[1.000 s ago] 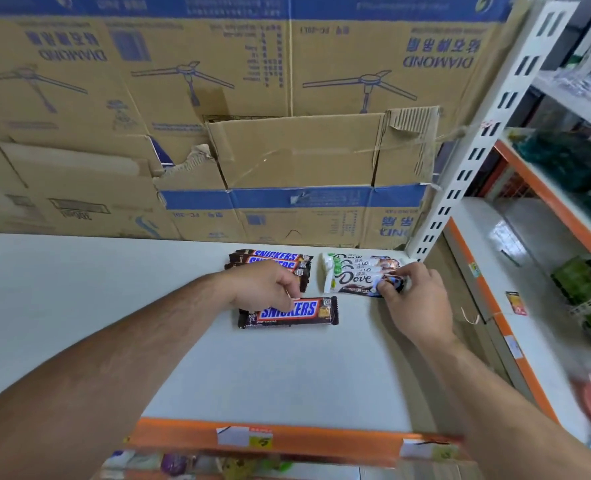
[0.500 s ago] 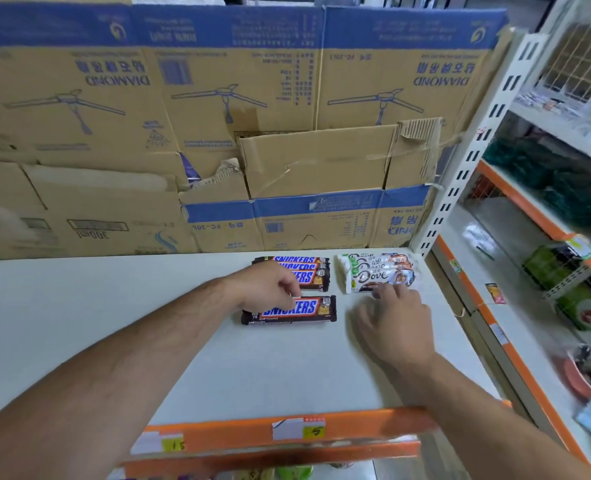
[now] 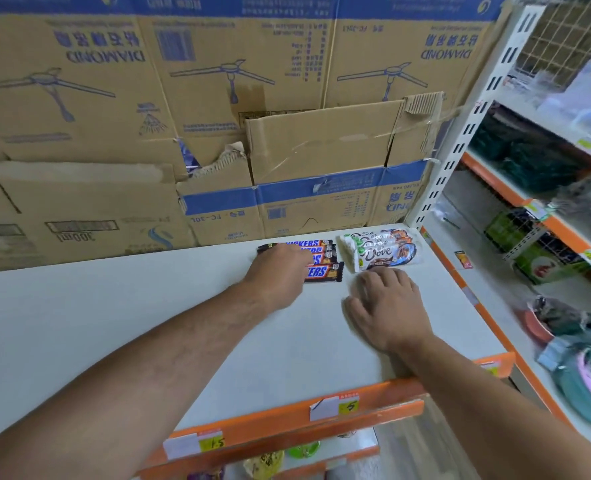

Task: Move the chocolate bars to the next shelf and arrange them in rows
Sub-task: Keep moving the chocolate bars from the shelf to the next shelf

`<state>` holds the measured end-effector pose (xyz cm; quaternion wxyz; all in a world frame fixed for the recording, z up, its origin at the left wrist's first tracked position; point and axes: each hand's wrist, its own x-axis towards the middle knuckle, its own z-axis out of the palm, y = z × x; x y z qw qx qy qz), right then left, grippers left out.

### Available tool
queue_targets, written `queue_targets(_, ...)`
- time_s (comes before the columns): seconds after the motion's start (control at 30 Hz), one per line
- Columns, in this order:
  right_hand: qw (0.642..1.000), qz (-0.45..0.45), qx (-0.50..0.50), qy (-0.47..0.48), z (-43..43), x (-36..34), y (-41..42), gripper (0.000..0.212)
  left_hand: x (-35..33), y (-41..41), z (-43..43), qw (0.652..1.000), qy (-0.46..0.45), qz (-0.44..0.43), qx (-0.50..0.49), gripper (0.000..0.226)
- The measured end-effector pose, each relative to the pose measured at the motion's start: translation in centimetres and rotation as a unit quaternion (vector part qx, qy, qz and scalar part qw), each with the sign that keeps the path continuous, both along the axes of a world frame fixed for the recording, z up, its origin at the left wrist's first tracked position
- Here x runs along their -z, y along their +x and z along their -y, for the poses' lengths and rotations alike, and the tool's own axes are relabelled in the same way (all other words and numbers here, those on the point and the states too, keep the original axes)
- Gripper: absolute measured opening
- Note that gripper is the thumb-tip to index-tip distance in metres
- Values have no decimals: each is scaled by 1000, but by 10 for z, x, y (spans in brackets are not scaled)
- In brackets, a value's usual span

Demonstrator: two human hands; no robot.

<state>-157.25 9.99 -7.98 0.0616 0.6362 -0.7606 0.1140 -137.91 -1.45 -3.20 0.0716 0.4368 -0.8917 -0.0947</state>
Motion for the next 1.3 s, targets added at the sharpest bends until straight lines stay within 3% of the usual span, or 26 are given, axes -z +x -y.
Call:
queue_targets(0.17, 1000, 3, 1, 4, 0, -1, 0, 48, 8, 5, -4, 995, -94, 2, 26, 34)
queue_targets(0.57, 1000, 5, -12, -7, 0, -1, -2, 45, 15, 2, 3, 993, -97, 62, 6, 35)
queue_targets(0.77, 1000, 4, -20, -5, -1, -5, -1, 41, 3, 5, -18, 995, -70, 58, -44, 48)
queue_targets(0.87, 1000, 12, -23, -6, -2, -7, 0, 41, -1, 14, -40, 992, -68, 56, -89, 37)
queue_targets(0.97, 1000, 11, -26, 0, -3, -9, 1, 41, -4, 29, -62, 987, 16, 55, -152, 34)
queue_targets(1.13, 996, 8, -69, 54, -10, -19, 10, 33, -9, 60, -89, 972, 70, 82, -208, 39)
queue_targets(1.3, 974, 75, -154, 146, -11, -47, 60, 36, -16, 100, -109, 962, 78, 61, -256, 43)
